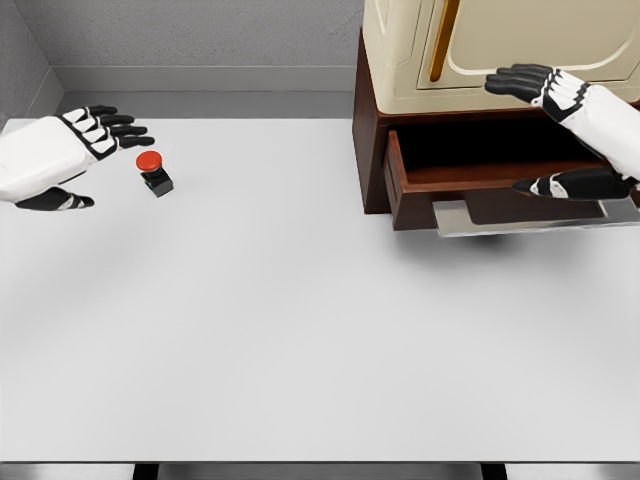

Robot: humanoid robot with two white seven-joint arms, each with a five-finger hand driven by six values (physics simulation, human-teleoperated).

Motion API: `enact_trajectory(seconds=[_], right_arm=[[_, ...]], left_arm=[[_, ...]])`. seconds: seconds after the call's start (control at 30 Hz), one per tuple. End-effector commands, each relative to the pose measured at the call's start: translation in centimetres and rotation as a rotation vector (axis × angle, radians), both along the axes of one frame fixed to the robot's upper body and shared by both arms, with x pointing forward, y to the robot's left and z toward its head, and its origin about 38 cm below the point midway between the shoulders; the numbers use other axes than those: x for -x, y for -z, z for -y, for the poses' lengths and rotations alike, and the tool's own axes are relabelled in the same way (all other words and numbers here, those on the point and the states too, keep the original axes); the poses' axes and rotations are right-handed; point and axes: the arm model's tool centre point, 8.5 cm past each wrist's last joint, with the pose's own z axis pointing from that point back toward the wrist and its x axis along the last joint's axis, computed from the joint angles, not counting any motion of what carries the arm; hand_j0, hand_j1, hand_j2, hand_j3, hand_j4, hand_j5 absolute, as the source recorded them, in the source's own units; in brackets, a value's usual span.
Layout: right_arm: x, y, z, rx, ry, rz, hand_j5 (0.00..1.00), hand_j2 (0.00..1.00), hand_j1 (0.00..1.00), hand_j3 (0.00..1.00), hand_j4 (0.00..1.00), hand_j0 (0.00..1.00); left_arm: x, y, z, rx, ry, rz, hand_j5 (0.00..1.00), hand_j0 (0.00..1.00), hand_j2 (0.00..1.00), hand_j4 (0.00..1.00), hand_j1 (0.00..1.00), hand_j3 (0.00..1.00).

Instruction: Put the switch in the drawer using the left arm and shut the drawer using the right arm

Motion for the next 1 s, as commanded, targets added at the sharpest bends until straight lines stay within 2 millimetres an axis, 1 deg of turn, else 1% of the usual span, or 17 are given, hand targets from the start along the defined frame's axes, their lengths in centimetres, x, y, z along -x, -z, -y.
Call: enact_trajectory(seconds=[0.0, 0.1, 0.17, 0.3, 0.37, 0.4, 0.43, 0.5, 0.57, 0.67, 0.7, 0.73, 0.77, 0.83, 0.9, 0.93, 0.97], right_arm=[[0.0, 0.4, -0.2, -0.013, -0.004, -0.01, 1.0, 1.0, 1.0, 1.0, 1.0, 1.0], [0.0, 0.7, -0.6, -0.038, -0.01, -0.012, 1.0, 1.0, 1.0, 1.0, 1.0, 1.0], [-0.2, 1.2, -1.6, -0.073, -0.028, -0.016, 1.0, 1.0, 1.0, 1.0, 1.0, 1.0], [-0.2, 1.0, -1.5, -0.075, -0.025, -0.01, 1.0, 1.0, 1.0, 1.0, 1.0, 1.0], [-0.2, 1.0, -1.5, -0.078, -0.025, -0.009, 1.0, 1.0, 1.0, 1.0, 1.0, 1.0], [-0.2, 1.3, -1.7, -0.082, -0.029, -0.014, 1.0, 1.0, 1.0, 1.0, 1.0, 1.0], [-0.2, 1.5, -1.9, -0.086, -0.033, -0.019, 1.0, 1.0, 1.0, 1.0, 1.0, 1.0], [-0.2, 1.5, -1.9, -0.08, -0.033, -0.018, 1.0, 1.0, 1.0, 1.0, 1.0, 1.0], [-0.1, 1.7, -1.8, -0.063, -0.029, -0.016, 1.0, 1.0, 1.0, 1.0, 1.0, 1.0], [-0.1, 1.8, -1.9, -0.065, -0.031, -0.016, 1.0, 1.0, 1.0, 1.0, 1.0, 1.0], [-0.1, 1.8, -1.9, -0.065, -0.032, -0.015, 1.0, 1.0, 1.0, 1.0, 1.0, 1.0], [-0.1, 2.0, -2.1, -0.068, -0.034, -0.018, 1.0, 1.0, 1.0, 1.0, 1.0, 1.0], [-0.1, 2.1, -2.1, -0.06, -0.034, -0.014, 1.0, 1.0, 1.0, 1.0, 1.0, 1.0], [-0.1, 2.0, -2.0, -0.058, -0.032, -0.013, 1.0, 1.0, 1.0, 1.0, 1.0, 1.0], [-0.1, 2.0, -1.8, -0.052, -0.029, -0.014, 1.0, 1.0, 1.0, 1.0, 1.0, 1.0], [0.0, 1.9, -1.6, -0.045, -0.026, -0.014, 1.0, 1.0, 1.0, 1.0, 1.0, 1.0], [0.0, 1.9, -1.6, -0.044, -0.025, -0.014, 1.0, 1.0, 1.0, 1.0, 1.0, 1.0]], left_arm=[[0.0, 0.2, 0.1, 0.004, 0.0, -0.005, 1.0, 1.0, 1.0, 1.0, 1.0, 1.0], [-0.6, 1.5, 0.7, 0.009, -0.003, -0.013, 1.0, 1.0, 1.0, 1.0, 1.0, 1.0], [-0.8, 2.2, 1.0, -0.003, -0.002, -0.035, 1.0, 1.0, 1.0, 1.0, 1.0, 1.0], [-1.5, 2.9, 1.5, -0.015, -0.007, -0.072, 1.0, 1.0, 1.0, 1.0, 1.0, 1.0], [-2.5, 3.8, 2.3, -0.052, 0.006, -0.114, 1.0, 1.0, 1.0, 1.0, 1.0, 1.0], [-3.3, 4.1, 3.2, -0.051, 0.016, -0.128, 1.0, 1.0, 1.0, 1.0, 1.0, 1.0], [-3.5, 4.4, 3.2, -0.06, 0.011, -0.143, 1.0, 1.0, 1.0, 1.0, 1.0, 1.0], [-3.9, 4.5, 3.9, -0.079, 0.03, -0.15, 1.0, 1.0, 1.0, 1.0, 1.0, 1.0], [-5.0, 4.4, 4.4, -0.101, 0.036, -0.157, 1.0, 1.0, 1.0, 1.0, 1.0, 1.0], [-6.1, 3.6, 4.5, -0.126, 0.032, -0.151, 1.0, 1.0, 1.0, 1.0, 1.0, 1.0], [-6.4, 3.8, 4.2, -0.135, 0.02, -0.158, 1.0, 1.0, 1.0, 1.0, 1.0, 1.0], [-6.7, 4.0, 4.0, -0.146, 0.013, -0.169, 1.0, 1.0, 1.0, 1.0, 1.0, 1.0], [-7.0, 4.3, 4.4, -0.141, 0.015, -0.175, 1.0, 1.0, 1.0, 1.0, 1.0, 1.0], [-7.7, 4.9, 4.2, -0.159, 0.002, -0.197, 1.0, 1.0, 1.0, 1.0, 1.0, 1.0], [-8.3, 6.0, 4.7, -0.149, -0.006, -0.221, 1.0, 1.0, 1.0, 1.0, 1.0, 1.0], [-8.6, 6.0, 4.4, -0.154, -0.017, -0.224, 1.0, 1.0, 1.0, 1.0, 1.0, 1.0], [-9.1, 6.4, 4.7, -0.142, -0.023, -0.232, 1.0, 1.0, 1.0, 1.0, 1.0, 1.0]])
